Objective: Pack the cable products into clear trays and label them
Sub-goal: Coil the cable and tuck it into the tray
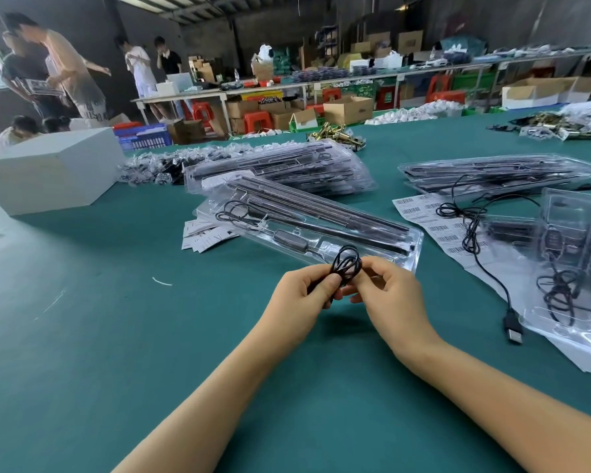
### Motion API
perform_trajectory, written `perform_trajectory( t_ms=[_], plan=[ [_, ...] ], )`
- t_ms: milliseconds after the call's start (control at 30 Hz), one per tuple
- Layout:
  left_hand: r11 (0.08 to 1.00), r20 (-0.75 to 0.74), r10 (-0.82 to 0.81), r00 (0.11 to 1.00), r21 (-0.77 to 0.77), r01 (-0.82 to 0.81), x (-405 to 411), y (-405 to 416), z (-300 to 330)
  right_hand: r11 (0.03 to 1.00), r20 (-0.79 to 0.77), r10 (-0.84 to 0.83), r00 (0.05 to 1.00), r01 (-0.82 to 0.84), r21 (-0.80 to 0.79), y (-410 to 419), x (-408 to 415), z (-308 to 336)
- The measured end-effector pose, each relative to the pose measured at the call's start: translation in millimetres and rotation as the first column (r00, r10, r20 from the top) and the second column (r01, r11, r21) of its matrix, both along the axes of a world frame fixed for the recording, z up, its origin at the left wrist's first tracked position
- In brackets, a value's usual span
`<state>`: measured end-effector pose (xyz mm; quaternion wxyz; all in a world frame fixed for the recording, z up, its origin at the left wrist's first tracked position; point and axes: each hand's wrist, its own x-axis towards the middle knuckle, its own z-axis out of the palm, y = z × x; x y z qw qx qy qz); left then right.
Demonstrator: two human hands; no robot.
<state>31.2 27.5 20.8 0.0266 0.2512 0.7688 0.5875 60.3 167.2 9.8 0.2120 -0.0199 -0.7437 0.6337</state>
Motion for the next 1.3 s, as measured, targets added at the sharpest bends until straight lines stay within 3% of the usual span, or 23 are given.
perform_trajectory(
  t_ms=[133,267,400,500,733,833,967,1067,1200,1300],
  plan=[
    [0.987,-0.159,0.092,0.983,-0.116,-0.111,1.2,7.7,-4.5,0.994,0.041,0.094,0.995,-0.092,-0.057,-3.0,-0.1,1.6],
    [0.963,-0.334,0.170,0.927,-0.144,-0.228,3.2,9.4,-4.1,0.984,0.080,0.166,0.983,-0.159,-0.084,-3.0,0.4,3.9],
    [0.941,-0.467,0.205,0.860,-0.148,-0.305,5.8,12.5,-5.1,0.948,0.079,0.248,0.966,-0.224,-0.228,-2.7,1.8,5.0],
    [0.939,-0.485,0.191,0.853,-0.162,-0.302,5.5,15.2,-6.7,0.931,0.089,0.235,0.968,-0.198,-0.307,-1.7,1.0,4.6],
    [0.938,-0.456,0.156,0.876,-0.209,-0.276,3.4,16.6,-9.8,0.945,0.108,0.195,0.975,-0.157,-0.286,0.3,-0.8,6.7],
    [0.945,-0.436,0.156,0.886,-0.196,-0.263,6.3,19.0,-8.0,0.922,0.132,0.186,0.974,-0.127,-0.366,1.0,-4.7,6.3],
    [0.967,-0.265,0.224,0.938,-0.056,-0.247,13.6,23.0,-7.4,0.853,0.130,0.257,0.958,-0.162,-0.496,1.0,-6.2,9.4],
    [0.960,-0.190,0.263,0.946,-0.040,-0.276,16.1,23.8,-6.9,0.806,0.139,0.279,0.950,-0.153,-0.572,2.0,-5.8,10.0],
    [0.945,-0.245,0.300,0.922,-0.056,-0.323,18.8,23.9,-8.2,0.761,0.162,0.311,0.936,-0.143,-0.633,4.7,-5.5,9.8],
    [0.903,-0.444,0.346,0.827,-0.082,-0.422,20.4,23.1,-10.1,0.723,0.144,0.313,0.939,-0.137,-0.677,7.2,-6.2,9.9]
  ],
)
